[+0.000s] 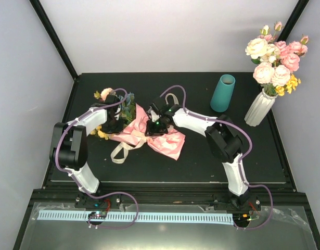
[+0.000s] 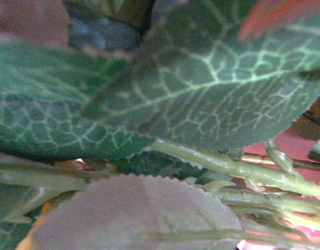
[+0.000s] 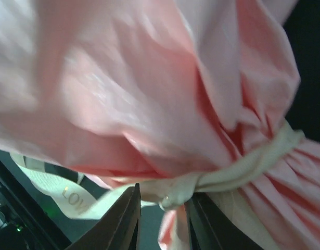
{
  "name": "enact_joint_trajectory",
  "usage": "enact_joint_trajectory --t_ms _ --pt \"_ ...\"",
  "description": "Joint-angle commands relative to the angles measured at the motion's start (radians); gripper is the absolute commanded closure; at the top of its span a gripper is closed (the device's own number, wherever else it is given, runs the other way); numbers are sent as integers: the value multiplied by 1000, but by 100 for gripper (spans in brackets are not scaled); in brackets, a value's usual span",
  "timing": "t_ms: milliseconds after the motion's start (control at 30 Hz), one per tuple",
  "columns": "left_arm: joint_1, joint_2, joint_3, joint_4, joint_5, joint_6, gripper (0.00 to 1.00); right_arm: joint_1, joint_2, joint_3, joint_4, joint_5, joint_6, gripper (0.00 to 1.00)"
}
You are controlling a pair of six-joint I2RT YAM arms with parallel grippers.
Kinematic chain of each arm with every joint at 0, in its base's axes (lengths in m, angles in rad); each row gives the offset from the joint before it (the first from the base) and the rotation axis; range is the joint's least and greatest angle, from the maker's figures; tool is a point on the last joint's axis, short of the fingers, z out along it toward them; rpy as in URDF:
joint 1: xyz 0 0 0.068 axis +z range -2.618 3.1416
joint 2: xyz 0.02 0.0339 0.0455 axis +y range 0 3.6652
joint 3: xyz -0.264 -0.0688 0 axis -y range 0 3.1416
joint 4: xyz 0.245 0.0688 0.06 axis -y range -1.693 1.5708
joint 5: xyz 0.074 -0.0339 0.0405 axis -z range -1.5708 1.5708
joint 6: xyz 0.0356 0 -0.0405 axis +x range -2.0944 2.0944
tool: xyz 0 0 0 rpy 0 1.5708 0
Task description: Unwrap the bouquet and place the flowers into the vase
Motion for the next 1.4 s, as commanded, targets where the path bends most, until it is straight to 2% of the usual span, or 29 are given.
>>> enact_joint_trajectory --t_ms 0,133,300,400,500,667,800,1100,1367 --pt "6 -8 1 15 93 19 84 7 51 107 -19 46 -14 72" --pt "1 -103 -34 4 127 1 83 8 112 195 -100 114 -40 72" --pt "-4 -252 -64 -35 146 -23 82 5 124 174 -93 116 -69 72" --pt "-6 -320 -88 -32 176 -28 81 6 98 152 -49 27 -90 71" --pt "-7 -351 -117 25 232 2 81 5 46 90 63 -145 -103 66" --pt "-8 -293 -106 93 345 -3 81 2 16 33 210 -284 -32 64" --pt "-9 -223 -122 145 464 -34 81 -8 24 -33 412 -353 122 63" --pt "7 -117 -158 141 510 -26 81 -23 87 -106 821 -433 457 63" --pt "16 -78 -174 167 537 -45 81 -24 45 -145 1052 -477 594 63"
